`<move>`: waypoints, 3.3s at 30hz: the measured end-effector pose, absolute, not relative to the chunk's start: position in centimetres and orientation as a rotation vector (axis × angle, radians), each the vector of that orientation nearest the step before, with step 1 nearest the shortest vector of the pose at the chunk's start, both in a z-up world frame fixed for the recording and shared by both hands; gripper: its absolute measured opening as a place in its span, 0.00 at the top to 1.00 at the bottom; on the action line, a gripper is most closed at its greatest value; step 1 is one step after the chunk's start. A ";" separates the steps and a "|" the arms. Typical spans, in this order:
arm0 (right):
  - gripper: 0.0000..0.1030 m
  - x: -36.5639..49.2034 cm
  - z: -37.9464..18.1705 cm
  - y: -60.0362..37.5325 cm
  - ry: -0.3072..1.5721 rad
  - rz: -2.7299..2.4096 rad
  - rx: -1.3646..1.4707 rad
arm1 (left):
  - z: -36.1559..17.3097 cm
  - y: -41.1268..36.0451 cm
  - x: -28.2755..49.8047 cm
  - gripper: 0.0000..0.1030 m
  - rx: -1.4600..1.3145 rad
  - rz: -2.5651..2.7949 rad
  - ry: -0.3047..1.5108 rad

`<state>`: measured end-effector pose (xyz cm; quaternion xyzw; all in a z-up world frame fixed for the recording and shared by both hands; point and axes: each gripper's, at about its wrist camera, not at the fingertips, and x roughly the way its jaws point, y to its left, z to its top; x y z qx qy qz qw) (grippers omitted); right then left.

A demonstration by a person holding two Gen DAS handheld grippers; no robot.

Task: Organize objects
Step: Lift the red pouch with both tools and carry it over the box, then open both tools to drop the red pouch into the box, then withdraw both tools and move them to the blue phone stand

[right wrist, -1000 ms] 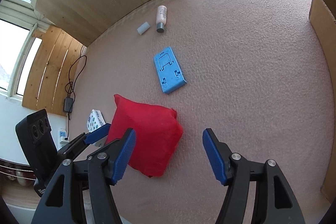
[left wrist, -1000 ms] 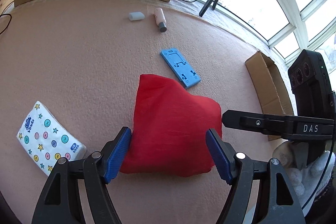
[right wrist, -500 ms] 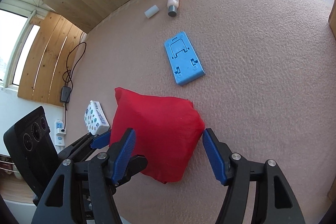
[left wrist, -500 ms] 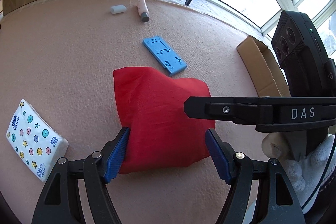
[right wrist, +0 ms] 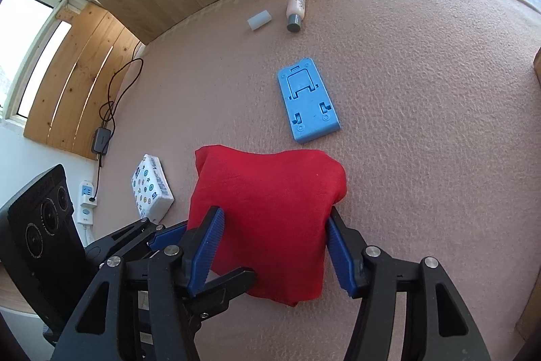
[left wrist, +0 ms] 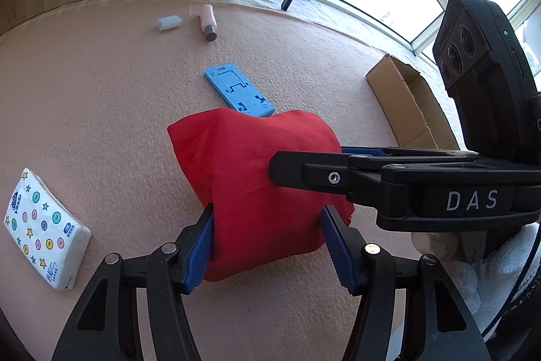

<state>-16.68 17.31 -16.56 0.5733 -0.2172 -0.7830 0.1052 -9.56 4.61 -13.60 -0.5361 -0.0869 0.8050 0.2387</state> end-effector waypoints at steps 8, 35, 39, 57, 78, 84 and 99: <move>0.46 -15.8 -14.3 19.8 -0.619 -2.390 1.626 | -11.2 7.1 -9.6 0.38 -1.399 2.198 -0.223; 0.46 -8.8 -8.4 38.0 -0.793 -2.739 1.469 | -5.9 29.2 -12.8 0.39 -1.162 2.065 -0.025; 0.46 -8.2 -8.4 40.9 -0.802 -2.783 1.477 | -6.2 32.7 -13.6 0.39 -1.154 2.049 0.005; 0.46 -7.8 -10.0 48.4 -0.842 -2.864 1.533 | -8.1 41.3 -16.0 0.41 -1.156 2.054 0.131; 0.46 -6.3 -9.9 50.2 -0.894 -2.897 1.524 | -7.0 42.1 -14.5 0.41 -1.112 2.067 0.190; 0.46 -6.1 -9.1 49.2 -0.883 -2.901 1.501 | -6.6 39.9 -14.2 0.41 -1.117 2.083 0.155; 0.46 -7.5 -8.6 43.7 -0.885 -2.819 1.461 | -5.7 27.6 -12.4 0.41 -1.161 2.207 0.021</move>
